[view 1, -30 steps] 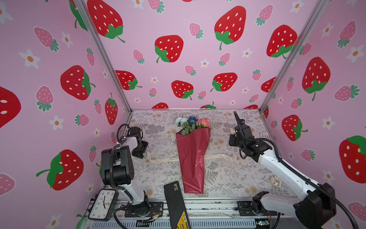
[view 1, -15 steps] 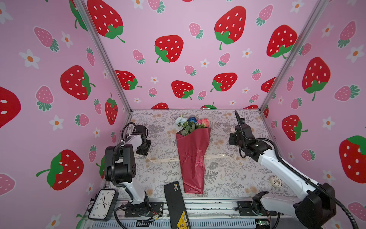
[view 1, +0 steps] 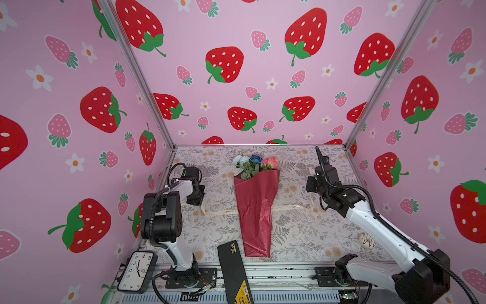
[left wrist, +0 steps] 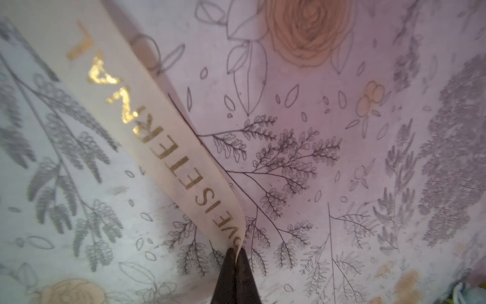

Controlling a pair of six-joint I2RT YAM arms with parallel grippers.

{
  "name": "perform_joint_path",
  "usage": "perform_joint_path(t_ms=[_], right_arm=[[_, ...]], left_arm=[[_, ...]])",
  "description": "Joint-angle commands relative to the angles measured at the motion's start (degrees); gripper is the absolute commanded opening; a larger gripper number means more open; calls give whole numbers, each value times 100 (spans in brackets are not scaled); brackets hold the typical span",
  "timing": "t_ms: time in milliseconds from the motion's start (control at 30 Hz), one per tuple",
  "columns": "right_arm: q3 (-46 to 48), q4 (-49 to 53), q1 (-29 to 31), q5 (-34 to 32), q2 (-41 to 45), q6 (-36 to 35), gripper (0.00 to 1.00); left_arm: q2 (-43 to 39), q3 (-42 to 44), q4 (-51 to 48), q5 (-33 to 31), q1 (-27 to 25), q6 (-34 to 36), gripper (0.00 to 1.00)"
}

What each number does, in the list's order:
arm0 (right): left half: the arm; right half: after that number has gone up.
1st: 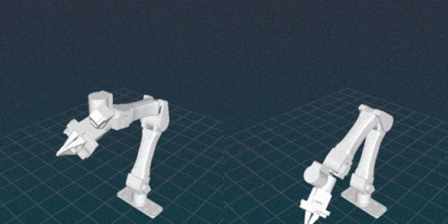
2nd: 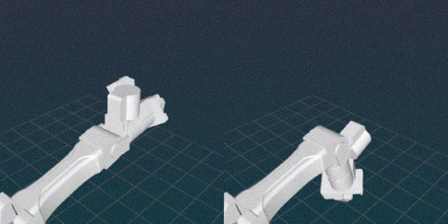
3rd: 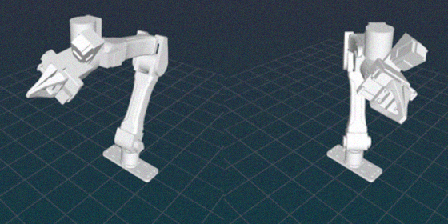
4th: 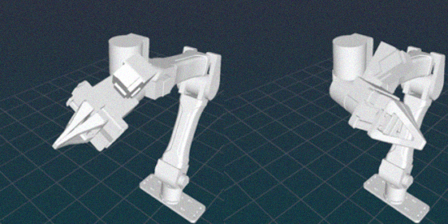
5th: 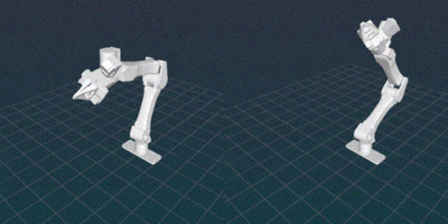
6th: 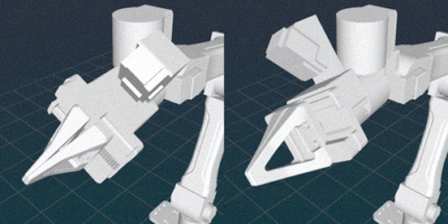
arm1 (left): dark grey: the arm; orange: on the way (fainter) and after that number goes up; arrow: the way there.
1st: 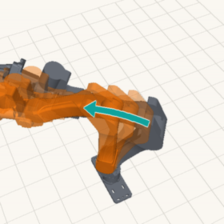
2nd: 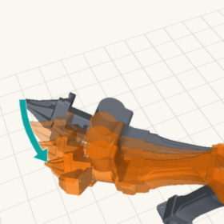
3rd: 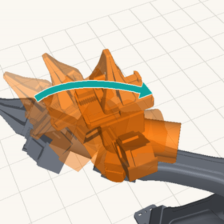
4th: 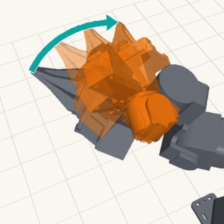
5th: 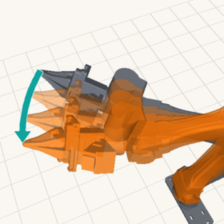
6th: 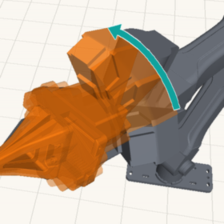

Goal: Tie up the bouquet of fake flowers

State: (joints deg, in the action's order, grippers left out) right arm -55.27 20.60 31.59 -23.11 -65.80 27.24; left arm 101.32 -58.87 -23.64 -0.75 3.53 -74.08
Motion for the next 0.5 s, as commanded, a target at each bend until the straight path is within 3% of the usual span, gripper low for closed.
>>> perform_joint_path(t_ms=[0, 200, 333, 367, 467], right_arm=[[-46, 14, -31, -246, 142, 79, 0], [-89, 12, -39, -242, 102, 105, 0], [-108, -2, -39, -142, 128, 156, 0], [-107, -7, -39, -124, 157, 174, 0], [-68, -36, -39, -41, 245, 237, 0]], left_arm=[[102, -165, -159, 50, -247, 392, 0], [126, -1049, -275, 169, -1165, 1478, 0], [418, -1387, -550, 448, -1568, 1669, 0], [476, -1382, -562, 522, -1590, 1641, 2], [538, -1262, -519, 608, -1579, 1582, 19]])
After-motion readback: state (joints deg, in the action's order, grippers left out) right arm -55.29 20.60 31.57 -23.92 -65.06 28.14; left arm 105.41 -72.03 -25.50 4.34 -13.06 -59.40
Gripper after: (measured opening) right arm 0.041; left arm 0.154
